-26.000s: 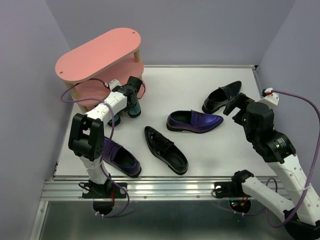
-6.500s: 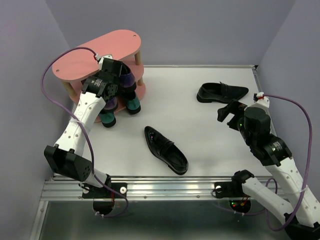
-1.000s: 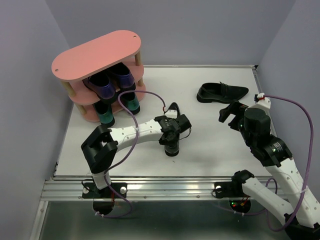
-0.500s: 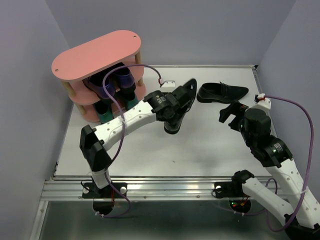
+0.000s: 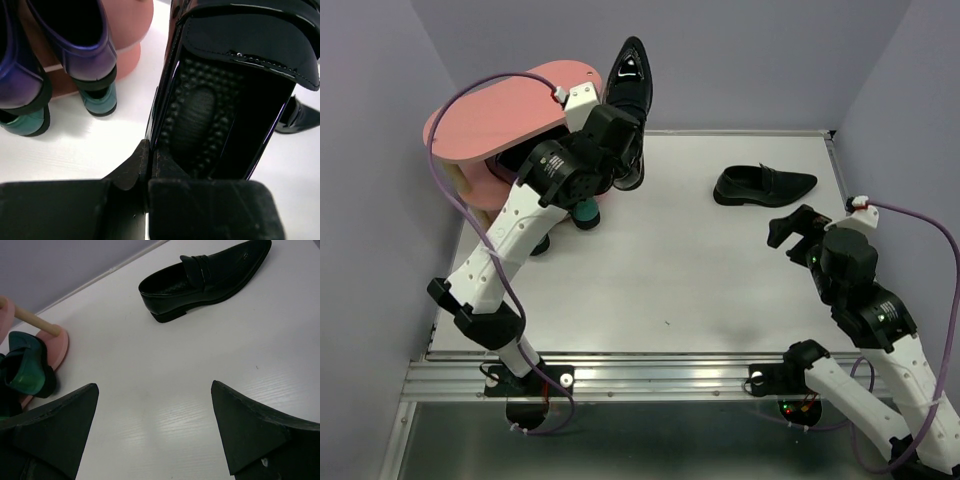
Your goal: Place and organize the shoes onto the shoe shelf
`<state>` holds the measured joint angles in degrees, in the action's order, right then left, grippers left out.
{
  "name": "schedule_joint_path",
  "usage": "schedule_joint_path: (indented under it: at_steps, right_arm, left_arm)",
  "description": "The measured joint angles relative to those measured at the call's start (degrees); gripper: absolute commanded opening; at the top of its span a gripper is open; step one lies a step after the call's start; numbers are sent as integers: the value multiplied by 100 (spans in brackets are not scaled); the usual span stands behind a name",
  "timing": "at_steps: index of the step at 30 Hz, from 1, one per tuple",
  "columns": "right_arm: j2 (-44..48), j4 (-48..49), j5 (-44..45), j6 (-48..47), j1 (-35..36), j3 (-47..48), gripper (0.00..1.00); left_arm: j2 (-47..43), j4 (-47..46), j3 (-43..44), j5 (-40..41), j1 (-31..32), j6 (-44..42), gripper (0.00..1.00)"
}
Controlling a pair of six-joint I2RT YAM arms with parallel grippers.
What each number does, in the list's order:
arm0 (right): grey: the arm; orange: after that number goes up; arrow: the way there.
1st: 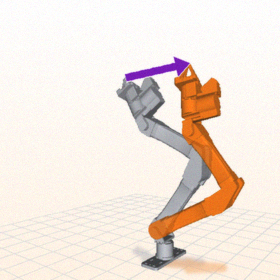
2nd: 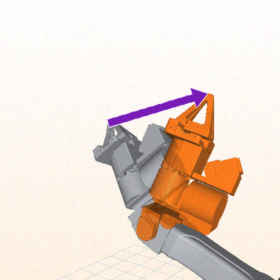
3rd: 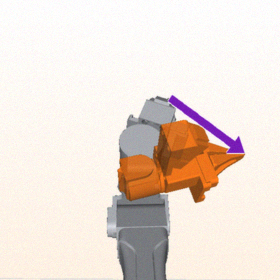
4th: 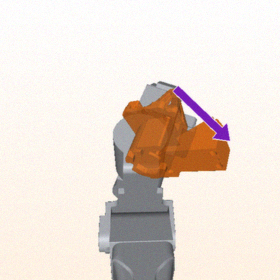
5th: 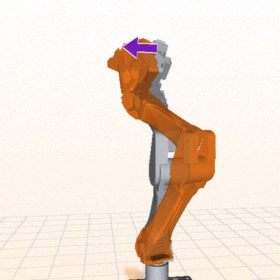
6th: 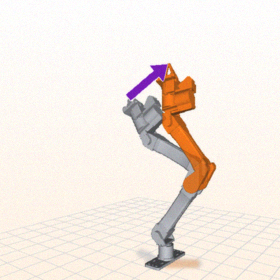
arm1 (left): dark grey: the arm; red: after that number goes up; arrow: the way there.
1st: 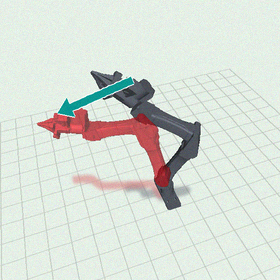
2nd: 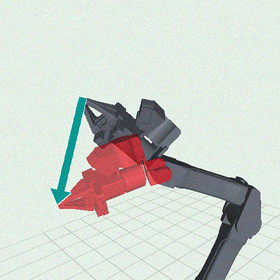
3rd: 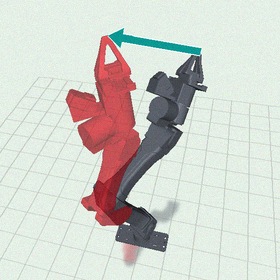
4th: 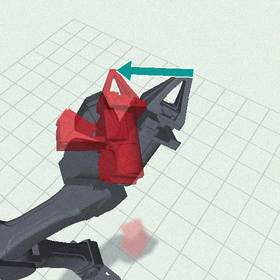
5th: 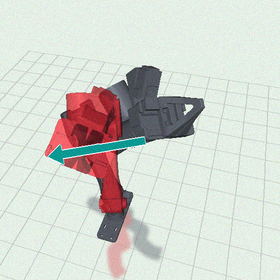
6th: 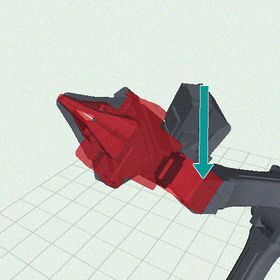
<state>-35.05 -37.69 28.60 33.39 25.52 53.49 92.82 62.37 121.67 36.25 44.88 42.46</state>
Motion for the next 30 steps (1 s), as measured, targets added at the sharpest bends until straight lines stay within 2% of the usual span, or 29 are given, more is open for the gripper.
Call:
schedule_joint_path:
  at_steps: [8,20,30]
  right_arm:
    - [68,-2,76,4,0,2,100]
    - [-20,-2,74,4,0,2,100]
    - [-35,-2,74,2,0,2,100]
  left_arm:
    - [-271,7,398,240,-260,-63,0]
    - [-1095,109,407,542,-1825,-350,0]
    - [-1294,116,402,577,-2612,-514,0]
